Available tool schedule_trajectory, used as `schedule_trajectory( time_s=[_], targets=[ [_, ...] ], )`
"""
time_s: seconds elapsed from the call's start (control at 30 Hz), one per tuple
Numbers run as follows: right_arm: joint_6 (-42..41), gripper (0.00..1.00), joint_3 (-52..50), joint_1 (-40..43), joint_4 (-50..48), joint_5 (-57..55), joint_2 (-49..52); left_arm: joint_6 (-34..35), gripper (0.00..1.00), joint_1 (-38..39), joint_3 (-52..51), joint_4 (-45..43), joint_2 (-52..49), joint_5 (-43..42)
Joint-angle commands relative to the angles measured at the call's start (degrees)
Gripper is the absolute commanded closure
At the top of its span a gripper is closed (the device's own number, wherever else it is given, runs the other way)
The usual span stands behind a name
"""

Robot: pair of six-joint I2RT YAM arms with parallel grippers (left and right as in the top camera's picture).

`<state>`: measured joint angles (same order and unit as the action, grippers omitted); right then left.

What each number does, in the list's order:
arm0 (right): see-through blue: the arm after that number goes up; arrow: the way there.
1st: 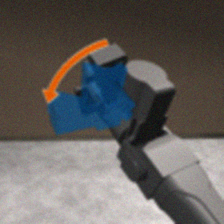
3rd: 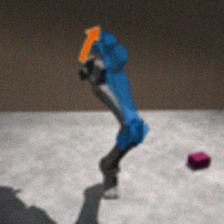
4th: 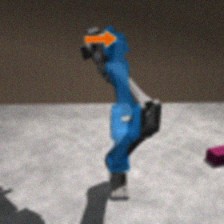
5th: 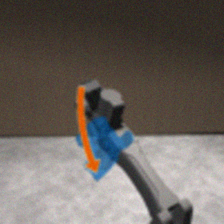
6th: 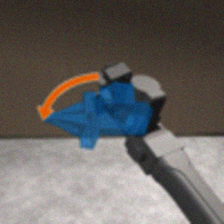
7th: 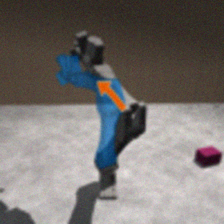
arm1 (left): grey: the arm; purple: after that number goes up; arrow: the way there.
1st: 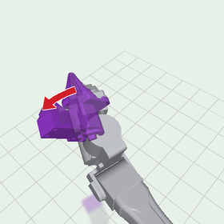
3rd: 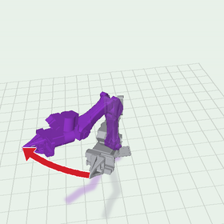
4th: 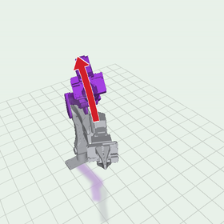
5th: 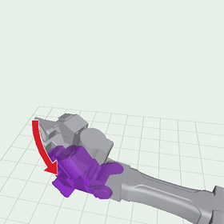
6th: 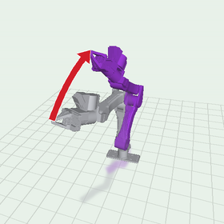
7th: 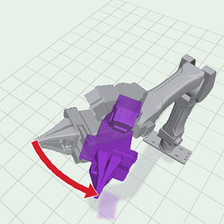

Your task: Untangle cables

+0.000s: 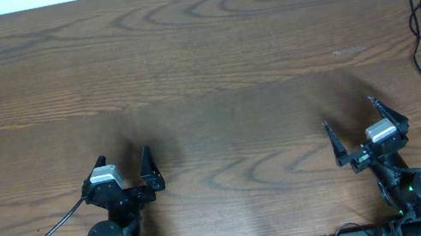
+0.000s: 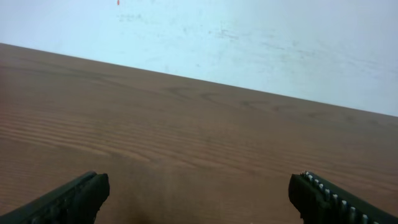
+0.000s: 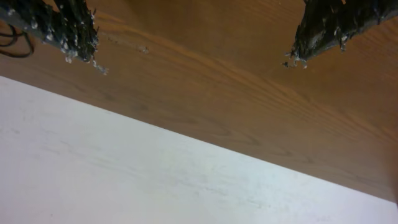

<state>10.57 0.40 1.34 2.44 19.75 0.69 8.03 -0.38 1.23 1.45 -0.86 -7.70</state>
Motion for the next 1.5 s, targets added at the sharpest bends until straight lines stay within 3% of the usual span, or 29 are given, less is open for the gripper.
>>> schedule_trajectory(
  time_s=[0.0, 1.47],
  targets=[
    [-0.9, 0.01, -0.1, -0.4, 0.3, 0.3, -0.3, -0.9, 0.02, -0.3, -1.0, 2.0, 0.1, -0.2],
    [-0.9, 0.01, -0.1, -0.4, 0.3, 0.3, -0.3, -0.9, 0.02, -0.3, -1.0, 1.9, -1.4, -0.2]
  ],
)
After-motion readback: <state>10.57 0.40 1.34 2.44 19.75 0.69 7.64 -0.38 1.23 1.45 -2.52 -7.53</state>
